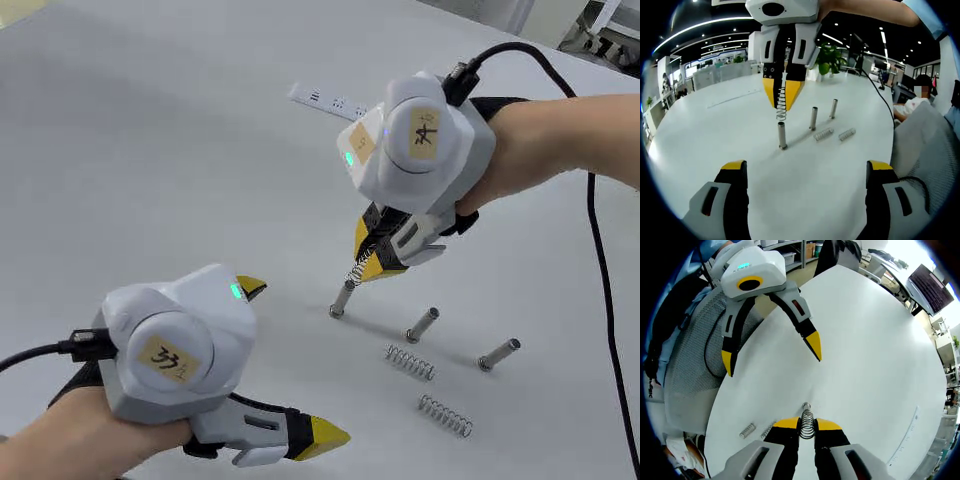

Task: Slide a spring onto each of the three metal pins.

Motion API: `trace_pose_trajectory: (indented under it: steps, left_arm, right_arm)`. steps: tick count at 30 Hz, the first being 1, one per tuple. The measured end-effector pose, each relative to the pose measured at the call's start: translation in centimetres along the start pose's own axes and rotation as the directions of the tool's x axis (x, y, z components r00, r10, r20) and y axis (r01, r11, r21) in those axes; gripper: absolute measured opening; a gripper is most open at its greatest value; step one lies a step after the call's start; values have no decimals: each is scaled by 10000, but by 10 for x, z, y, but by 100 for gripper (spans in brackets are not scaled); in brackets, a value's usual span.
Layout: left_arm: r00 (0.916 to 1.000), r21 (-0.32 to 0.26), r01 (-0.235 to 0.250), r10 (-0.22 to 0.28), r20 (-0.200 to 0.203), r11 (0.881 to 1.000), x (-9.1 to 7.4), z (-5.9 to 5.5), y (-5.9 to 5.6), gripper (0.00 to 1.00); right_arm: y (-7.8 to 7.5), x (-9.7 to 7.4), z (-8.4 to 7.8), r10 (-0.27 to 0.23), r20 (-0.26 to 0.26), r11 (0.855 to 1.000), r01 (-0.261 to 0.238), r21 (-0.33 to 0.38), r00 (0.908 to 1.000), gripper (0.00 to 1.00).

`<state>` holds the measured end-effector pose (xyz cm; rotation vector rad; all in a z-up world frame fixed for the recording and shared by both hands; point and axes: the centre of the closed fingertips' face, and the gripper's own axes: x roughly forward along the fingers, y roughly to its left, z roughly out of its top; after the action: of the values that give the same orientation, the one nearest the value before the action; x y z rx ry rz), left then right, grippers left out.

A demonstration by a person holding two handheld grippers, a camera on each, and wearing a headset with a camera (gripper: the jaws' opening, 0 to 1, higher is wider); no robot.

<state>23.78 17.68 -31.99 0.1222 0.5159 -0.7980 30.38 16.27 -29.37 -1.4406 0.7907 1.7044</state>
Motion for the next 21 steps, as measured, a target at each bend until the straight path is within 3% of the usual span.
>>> trace_pose_trajectory:
  steps: [21]
  left_arm:
    - [9999, -272, -4, 1, -108, 9996, 1, -8, 1, 95]
  right_arm:
    - [2, 13, -1, 265, -261, 9996, -268, -120, 9993, 8]
